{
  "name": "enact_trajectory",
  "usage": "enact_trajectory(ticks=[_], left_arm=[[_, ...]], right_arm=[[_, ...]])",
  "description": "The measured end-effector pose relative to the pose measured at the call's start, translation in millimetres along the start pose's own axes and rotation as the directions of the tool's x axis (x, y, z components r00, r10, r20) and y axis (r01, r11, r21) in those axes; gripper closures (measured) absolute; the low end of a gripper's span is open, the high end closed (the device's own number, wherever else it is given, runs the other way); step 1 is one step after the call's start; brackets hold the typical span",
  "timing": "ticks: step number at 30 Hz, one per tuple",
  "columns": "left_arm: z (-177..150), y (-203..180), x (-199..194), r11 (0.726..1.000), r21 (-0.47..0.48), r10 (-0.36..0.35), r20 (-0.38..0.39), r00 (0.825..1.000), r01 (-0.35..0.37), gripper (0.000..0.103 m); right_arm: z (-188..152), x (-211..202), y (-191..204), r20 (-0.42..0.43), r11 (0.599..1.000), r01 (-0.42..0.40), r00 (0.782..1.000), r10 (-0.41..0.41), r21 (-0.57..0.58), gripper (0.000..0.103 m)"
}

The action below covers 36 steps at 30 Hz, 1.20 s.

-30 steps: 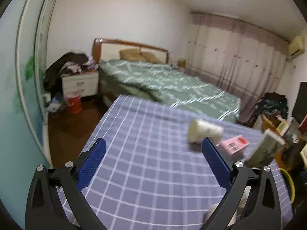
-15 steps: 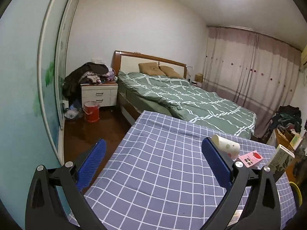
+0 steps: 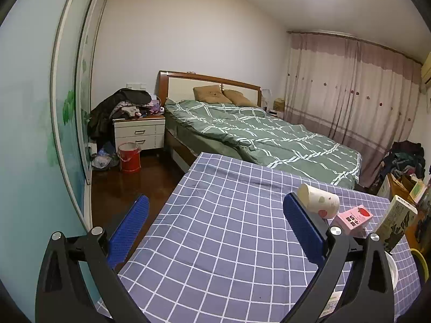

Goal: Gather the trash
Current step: 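Grasp the crumpled white-and-blue wrapper with the right tool, then carry the wrapper over the bin and open the right tool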

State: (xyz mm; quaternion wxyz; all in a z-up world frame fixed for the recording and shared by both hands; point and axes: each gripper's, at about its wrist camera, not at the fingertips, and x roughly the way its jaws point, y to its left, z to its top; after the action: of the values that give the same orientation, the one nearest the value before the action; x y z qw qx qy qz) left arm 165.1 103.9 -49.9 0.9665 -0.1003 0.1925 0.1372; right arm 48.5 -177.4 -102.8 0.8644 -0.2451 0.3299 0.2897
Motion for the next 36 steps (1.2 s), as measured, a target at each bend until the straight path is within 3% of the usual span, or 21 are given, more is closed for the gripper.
enact_trajectory(ticks=[4, 6, 12, 16, 17, 22, 26, 30, 33, 36], left_arm=[[-1.4, -1.3, 1.0, 1.000, 0.000, -0.002, -0.007, 1.000, 0.002, 0.005], [-1.3, -0.7, 1.2, 1.000, -0.002, -0.002, -0.006, 1.000, 0.002, 0.005], [-3.2, -2.1, 3.2, 1.000, 0.000, -0.009, -0.014, 1.000, 0.009, 0.005], [-4.9, -4.2, 4.0, 1.000, 0.006, -0.009, -0.020, 1.000, 0.009, 0.005], [-4.5, -3.7, 4.5, 1.000, 0.006, -0.009, -0.021, 1.000, 0.009, 0.005], [-5.2, -3.6, 4.8, 1.000, 0.008, -0.009, -0.024, 1.000, 0.009, 0.005], [-6.0, -4.7, 5.4, 1.000, 0.013, -0.009, -0.029, 1.000, 0.009, 0.005], [-6.0, -4.8, 7.5, 1.000, 0.018, -0.009, -0.034, 0.999, 0.009, 0.005], [-7.0, -6.4, 8.7, 1.000, 0.018, -0.013, -0.041, 0.999, 0.013, 0.005], [-5.4, -8.5, 9.4, 1.000, 0.022, -0.011, -0.042, 0.999, 0.012, 0.005]], right_arm=[[-1.3, 21.1, -4.3, -0.056, 0.999, -0.010, 0.998, 0.008, -0.031, 0.039], [-3.0, 23.8, -15.3, -0.061, 0.999, -0.036, 0.997, 0.037, 0.016, 0.040], [-15.4, 23.6, -58.9, -0.091, 0.975, -0.045, 0.994, 0.066, 0.219, 0.070], [-28.1, 15.1, -81.9, -0.080, 0.932, -0.049, 0.993, 0.083, 0.360, 0.077], [-31.4, 11.8, -88.7, -0.067, 0.915, -0.056, 0.994, 0.089, 0.400, 0.082], [-46.8, -9.8, -116.4, 0.018, 0.841, -0.083, 0.996, 0.088, 0.535, 0.082], [-56.1, -30.1, -137.7, 0.067, 0.797, -0.062, 0.997, 0.026, 0.601, 0.082], [-65.7, -50.1, -171.9, 0.090, 0.745, 0.011, 0.991, -0.095, 0.667, 0.082], [-80.2, -61.5, -205.5, 0.040, 0.692, 0.134, 0.973, -0.229, 0.709, 0.082], [-103.0, -66.6, -242.1, -0.039, 0.605, 0.233, 0.948, -0.317, 0.762, 0.082]])
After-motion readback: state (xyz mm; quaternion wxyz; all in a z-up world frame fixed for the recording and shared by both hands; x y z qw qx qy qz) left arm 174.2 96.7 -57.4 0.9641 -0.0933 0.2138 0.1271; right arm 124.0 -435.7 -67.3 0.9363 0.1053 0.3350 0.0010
